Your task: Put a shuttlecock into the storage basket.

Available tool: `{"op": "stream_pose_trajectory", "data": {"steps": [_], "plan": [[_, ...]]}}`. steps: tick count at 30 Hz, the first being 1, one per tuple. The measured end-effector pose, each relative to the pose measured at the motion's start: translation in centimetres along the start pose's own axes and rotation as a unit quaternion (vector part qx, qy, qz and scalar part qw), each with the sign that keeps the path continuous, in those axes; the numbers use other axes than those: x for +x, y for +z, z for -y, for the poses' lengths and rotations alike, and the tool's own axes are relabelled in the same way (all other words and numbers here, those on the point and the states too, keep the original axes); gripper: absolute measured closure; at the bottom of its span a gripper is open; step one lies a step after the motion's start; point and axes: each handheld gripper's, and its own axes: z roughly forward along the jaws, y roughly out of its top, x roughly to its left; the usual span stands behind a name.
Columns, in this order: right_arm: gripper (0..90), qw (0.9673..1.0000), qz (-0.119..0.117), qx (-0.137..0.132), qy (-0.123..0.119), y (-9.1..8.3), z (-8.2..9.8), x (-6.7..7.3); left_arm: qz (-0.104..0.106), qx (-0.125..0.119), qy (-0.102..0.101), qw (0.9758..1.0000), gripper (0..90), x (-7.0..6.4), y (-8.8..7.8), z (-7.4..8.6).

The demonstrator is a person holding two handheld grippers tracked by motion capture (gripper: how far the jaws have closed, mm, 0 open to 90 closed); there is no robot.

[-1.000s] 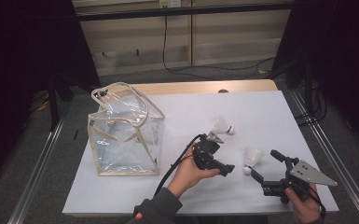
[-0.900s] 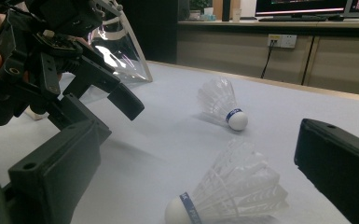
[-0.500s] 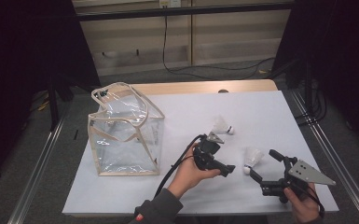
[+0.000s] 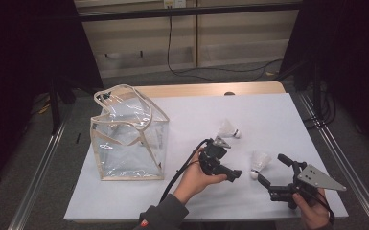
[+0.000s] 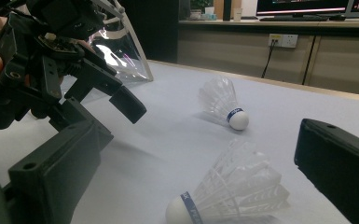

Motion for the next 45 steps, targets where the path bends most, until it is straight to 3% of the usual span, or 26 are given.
{"op": "stream_pose_trajectory", "data": {"steps": [45], "plan": [[0.1, 1.0000, -0.005, -0.001, 0.001, 0.4, -0.1, 0.1, -0.011, 0.000, 0.003, 0.9999, 10.3, -0.4, 2.5, -0.1]]}}
